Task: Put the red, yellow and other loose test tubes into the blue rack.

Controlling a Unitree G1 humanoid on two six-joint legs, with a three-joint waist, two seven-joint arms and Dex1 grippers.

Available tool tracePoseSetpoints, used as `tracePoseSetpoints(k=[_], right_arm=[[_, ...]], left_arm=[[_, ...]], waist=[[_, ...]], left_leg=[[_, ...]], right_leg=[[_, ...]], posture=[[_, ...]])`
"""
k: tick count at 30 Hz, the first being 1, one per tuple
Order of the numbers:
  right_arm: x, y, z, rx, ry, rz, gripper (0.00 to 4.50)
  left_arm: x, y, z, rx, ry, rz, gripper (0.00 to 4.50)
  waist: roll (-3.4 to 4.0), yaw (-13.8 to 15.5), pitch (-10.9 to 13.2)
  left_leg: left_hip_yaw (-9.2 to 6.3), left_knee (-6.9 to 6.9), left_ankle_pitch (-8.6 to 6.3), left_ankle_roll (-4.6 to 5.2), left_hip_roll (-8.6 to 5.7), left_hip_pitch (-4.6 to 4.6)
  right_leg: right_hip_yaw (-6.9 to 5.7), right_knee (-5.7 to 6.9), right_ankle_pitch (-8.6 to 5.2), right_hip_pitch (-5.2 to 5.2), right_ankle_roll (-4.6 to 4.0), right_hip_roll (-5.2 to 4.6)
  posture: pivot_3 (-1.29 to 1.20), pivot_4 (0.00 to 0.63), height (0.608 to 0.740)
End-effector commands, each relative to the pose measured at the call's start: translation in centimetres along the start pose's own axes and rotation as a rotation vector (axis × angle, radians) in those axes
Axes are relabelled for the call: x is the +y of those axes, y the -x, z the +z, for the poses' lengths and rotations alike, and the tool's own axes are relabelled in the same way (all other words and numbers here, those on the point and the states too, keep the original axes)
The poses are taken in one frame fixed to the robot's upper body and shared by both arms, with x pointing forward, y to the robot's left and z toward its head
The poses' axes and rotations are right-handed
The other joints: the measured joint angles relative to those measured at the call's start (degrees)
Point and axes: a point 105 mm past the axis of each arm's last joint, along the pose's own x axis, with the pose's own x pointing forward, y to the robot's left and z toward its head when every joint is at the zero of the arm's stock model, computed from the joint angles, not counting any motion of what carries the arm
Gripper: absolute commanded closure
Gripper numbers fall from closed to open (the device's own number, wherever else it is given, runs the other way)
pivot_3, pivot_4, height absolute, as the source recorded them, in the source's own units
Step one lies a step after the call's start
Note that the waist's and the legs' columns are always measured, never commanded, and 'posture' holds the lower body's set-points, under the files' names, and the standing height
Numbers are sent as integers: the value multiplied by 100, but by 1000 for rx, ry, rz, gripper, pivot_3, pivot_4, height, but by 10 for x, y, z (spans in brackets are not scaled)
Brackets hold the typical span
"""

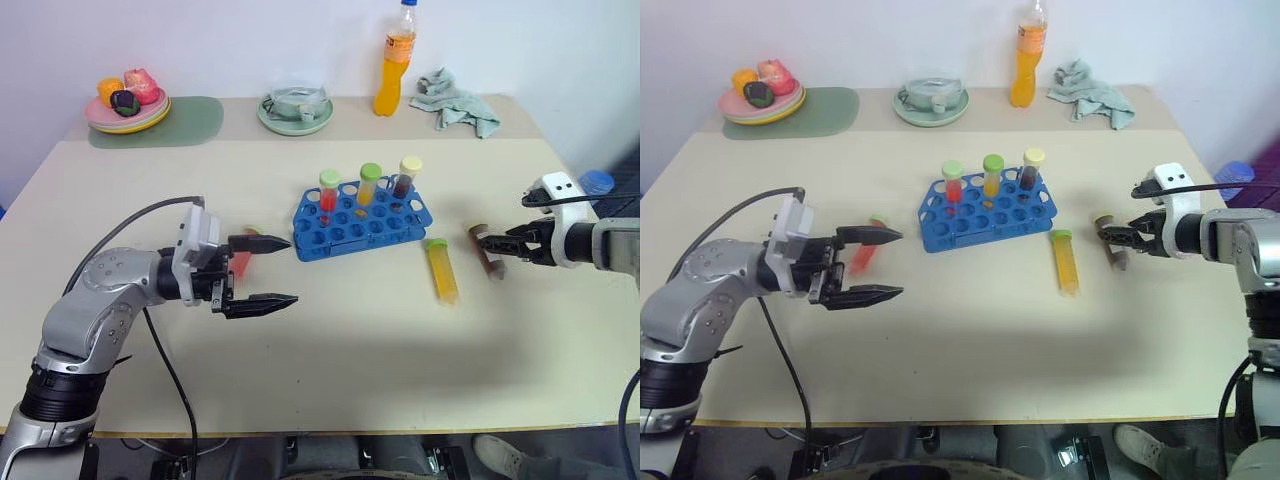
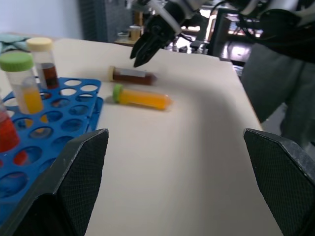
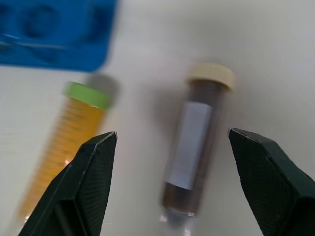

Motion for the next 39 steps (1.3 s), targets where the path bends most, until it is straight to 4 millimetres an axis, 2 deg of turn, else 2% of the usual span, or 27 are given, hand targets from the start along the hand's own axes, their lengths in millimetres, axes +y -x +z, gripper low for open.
tracePoseSetpoints(k=[1, 9, 16, 19, 22, 28, 31, 34, 36, 39], right_arm=[[-10, -4, 5, 2, 6, -28, 799], [-21, -30, 10, 39, -37, -36, 799], [-15, -48, 10, 107, 14, -22, 799], [-13, -52, 8, 135, 44, -18, 1710], [-11, -54, 3, 170, 91, -11, 3133], [-13, -53, -1, 195, 163, -13, 3133], [-9, -45, 5, 158, 241, 22, 3133], [7, -31, 15, 71, 310, 103, 3133], [27, -16, 20, 5, 378, 201, 3133], [75, 10, 34, -188, 425, 397, 3133]], left_arm=[[-9, -3, 9, -25, 4, -62, 23], [-12, -1, 4, -17, 52, -51, 23], [-16, 1, 2, -14, 70, -24, 23], [-17, 2, 3, -18, 75, -11, 0], [-18, 1, 3, -20, 77, -3, 0], [-17, 1, 3, -23, 79, 7, 0], [-16, -1, 3, -27, 79, 11, 0], [-15, 0, 3, -31, 83, 18, 0], [-13, 1, 2, -37, 90, 35, 0], [-11, 5, -3, -41, 108, 69, 0]], waist=[[1, -37, 0], [4, -75, 3], [3, -61, 4], [3, -66, 4], [3, -69, 4], [3, -63, 4], [3, -44, 4], [3, -34, 4], [7, -30, 6], [8, -41, 7]], left_leg=[[1, 0, 0, 1, -1, 0], [19, 3, 1, 3, 0, 4], [29, 8, -2, 9, 1, 5], [35, 11, -3, 11, 1, 6], [35, 9, -3, 11, 3, 8], [35, 10, -3, 10, 5, 10], [35, 10, -3, 10, 5, 10], [35, 9, -3, 11, 5, 9], [35, 9, -4, 12, 5, 8], [36, 10, -4, 12, 6, 8]], right_leg=[[0, 1, 0, 0, 0, 1], [3, 11, 2, -5, 4, 14], [6, 13, 3, -4, 6, 30], [11, 14, 4, -3, 7, 29], [11, 15, 4, -3, 7, 31], [11, 17, 5, -2, 9, 35], [11, 17, 7, -2, 12, 35], [11, 17, 12, -2, 22, 36], [11, 17, 13, -3, 25, 36], [12, 21, 15, -4, 28, 35]], posture=[[0, 150, 740], [0, 150, 740], [0, 150, 740], [0, 150, 740], [0, 150, 740], [0, 150, 740], [0, 150, 740], [0, 150, 740], [0, 150, 740], [0, 150, 740]])
